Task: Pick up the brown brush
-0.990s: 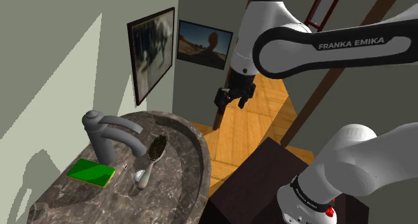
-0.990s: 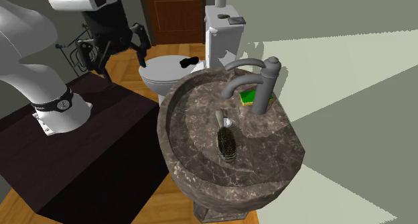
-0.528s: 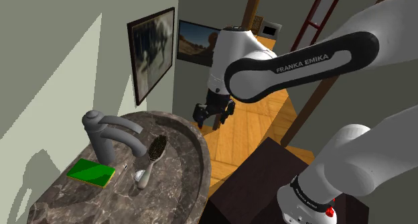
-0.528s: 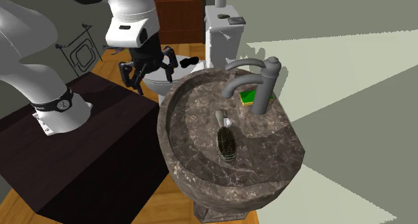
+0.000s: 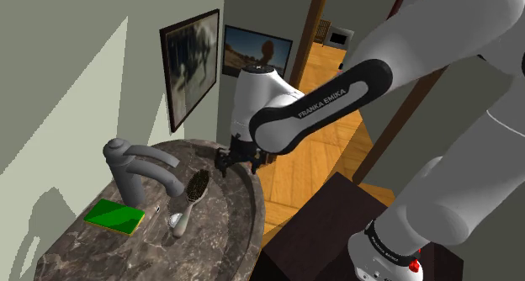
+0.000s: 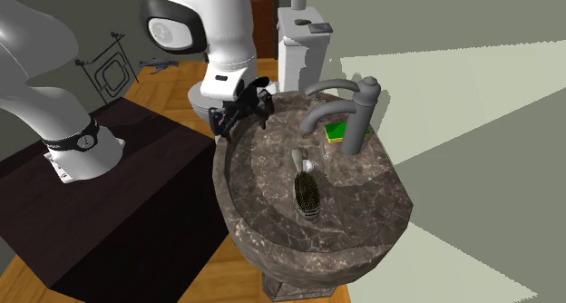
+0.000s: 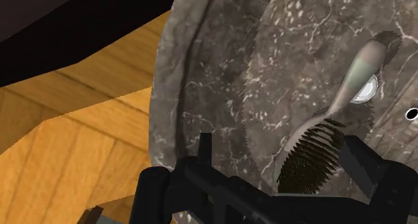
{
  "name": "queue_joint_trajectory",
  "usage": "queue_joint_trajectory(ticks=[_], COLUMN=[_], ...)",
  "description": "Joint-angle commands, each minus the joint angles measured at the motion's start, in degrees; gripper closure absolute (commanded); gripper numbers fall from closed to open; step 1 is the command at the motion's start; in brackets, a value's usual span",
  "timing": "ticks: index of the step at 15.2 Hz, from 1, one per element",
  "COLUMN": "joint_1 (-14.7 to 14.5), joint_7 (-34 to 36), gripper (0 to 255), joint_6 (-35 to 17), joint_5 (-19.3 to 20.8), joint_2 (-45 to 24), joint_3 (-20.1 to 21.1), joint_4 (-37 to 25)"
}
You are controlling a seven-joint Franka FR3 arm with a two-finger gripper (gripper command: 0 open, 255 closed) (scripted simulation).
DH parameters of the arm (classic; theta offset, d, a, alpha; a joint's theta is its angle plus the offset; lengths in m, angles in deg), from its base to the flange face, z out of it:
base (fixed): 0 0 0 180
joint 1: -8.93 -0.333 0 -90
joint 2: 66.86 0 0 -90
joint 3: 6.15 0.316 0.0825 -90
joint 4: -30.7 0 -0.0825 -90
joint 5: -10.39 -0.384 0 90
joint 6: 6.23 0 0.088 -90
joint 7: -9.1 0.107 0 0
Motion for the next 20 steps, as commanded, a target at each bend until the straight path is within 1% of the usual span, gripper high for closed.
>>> queue_joint_trajectory(ticks=[1,4,7,9,12,16,20], joint_1=[-0.25,-1.92,-4.69,-6.76,-9.69,-13.1,-13.68], joint_7=[4.82,11.79,17.78,21.06,25.08,29.08,29.29], gripper=[0,0,0,0,0,0,0], joint_6=[-2.84,-5.95,-8.23,-9.36,-10.54,-11.16,-12.49], joint_5=[2.83,7.5,11.22,12.89,14.37,14.86,15.33], joint_2=[-5.16,-12.88,-20.22,-24.89,-31.7,-40.62,-42.72], joint_3=[0.34,-0.67,-2.87,-4.56,-6.9,-9.45,-10.16], joint_4=[-2.08,-6.24,-11.11,-14.72,-20.67,-29.65,-30.45])
